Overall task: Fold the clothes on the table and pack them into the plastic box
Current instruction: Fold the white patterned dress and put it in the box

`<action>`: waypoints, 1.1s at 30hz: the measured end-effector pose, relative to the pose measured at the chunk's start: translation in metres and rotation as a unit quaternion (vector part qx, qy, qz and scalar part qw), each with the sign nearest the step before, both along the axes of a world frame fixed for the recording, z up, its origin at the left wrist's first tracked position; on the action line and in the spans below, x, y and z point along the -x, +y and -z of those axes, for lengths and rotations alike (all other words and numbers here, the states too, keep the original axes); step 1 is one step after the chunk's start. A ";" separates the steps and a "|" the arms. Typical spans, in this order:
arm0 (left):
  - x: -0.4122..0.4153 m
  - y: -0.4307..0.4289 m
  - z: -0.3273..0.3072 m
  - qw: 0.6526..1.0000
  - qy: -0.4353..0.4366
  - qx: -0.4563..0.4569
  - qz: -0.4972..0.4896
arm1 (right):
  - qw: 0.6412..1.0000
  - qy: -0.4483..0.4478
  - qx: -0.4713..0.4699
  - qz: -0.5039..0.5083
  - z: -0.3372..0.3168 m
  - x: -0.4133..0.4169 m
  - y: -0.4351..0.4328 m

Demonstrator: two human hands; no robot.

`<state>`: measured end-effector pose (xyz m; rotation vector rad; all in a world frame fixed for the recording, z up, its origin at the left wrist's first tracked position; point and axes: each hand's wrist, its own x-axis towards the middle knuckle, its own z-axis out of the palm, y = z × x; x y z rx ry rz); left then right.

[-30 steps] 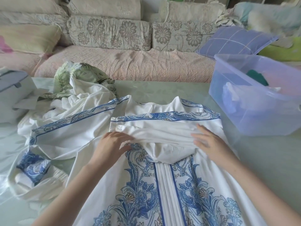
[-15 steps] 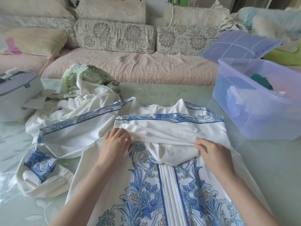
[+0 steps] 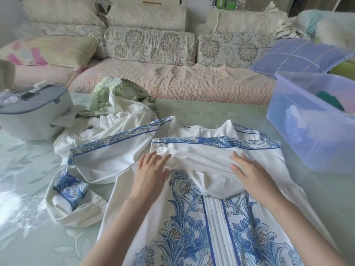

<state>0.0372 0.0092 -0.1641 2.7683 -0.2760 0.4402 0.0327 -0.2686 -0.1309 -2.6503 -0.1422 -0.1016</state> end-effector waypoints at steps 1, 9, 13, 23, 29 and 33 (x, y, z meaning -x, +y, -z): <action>0.003 0.000 -0.001 1.000 0.022 -0.004 0.001 | 0.999 0.011 -0.025 -0.035 -0.004 -0.007 0.017; 0.011 0.001 -0.003 0.992 0.124 -0.024 0.025 | 0.973 0.131 0.027 -0.191 0.005 -0.084 0.145; 0.013 0.005 -0.005 0.990 0.133 -0.036 0.018 | 0.964 0.122 0.160 -0.174 0.027 -0.098 0.152; 0.023 0.031 -0.023 0.993 0.110 0.049 -0.005 | 0.986 0.067 0.039 -0.151 0.010 -0.081 0.167; 0.049 0.095 -0.030 0.957 -0.033 0.178 -0.229 | 0.964 0.038 -0.069 -0.252 0.005 -0.029 0.216; 0.073 0.119 -0.018 0.920 0.048 0.148 -0.360 | 0.950 0.024 -0.032 -0.310 0.011 -0.008 0.245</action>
